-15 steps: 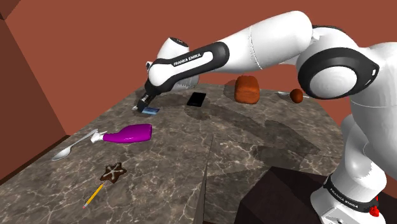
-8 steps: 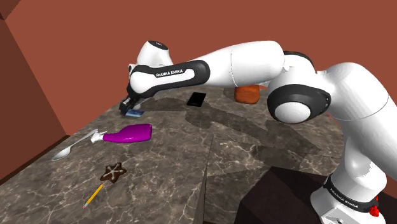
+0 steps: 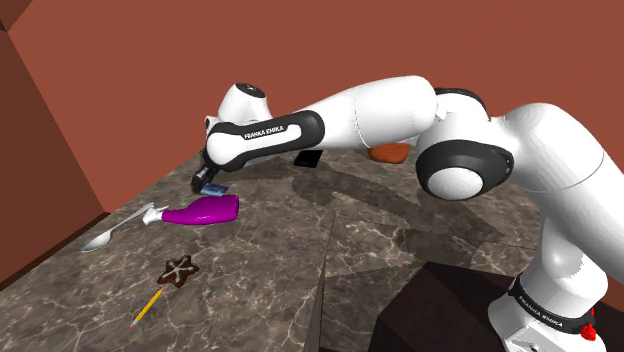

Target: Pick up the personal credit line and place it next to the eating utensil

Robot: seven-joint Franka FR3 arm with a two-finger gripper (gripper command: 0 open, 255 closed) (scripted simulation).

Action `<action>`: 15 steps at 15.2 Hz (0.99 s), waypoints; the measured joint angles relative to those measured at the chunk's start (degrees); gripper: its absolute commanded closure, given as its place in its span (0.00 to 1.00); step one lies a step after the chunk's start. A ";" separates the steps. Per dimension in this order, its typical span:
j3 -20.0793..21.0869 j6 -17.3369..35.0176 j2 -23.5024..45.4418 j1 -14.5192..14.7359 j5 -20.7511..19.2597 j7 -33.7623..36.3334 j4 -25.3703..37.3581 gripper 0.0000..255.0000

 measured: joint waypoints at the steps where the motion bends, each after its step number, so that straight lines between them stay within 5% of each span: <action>1: 0.18 0.59 0.23 -0.01 0.19 -0.23 -0.33 1.00; 10: 0.67 2.03 1.42 -0.14 0.65 -0.64 -0.49 1.00; 11: 0.67 2.03 1.42 -0.14 0.65 -0.65 -0.49 0.00; 15: 0.68 2.01 1.42 -0.13 0.64 -0.64 -0.51 0.00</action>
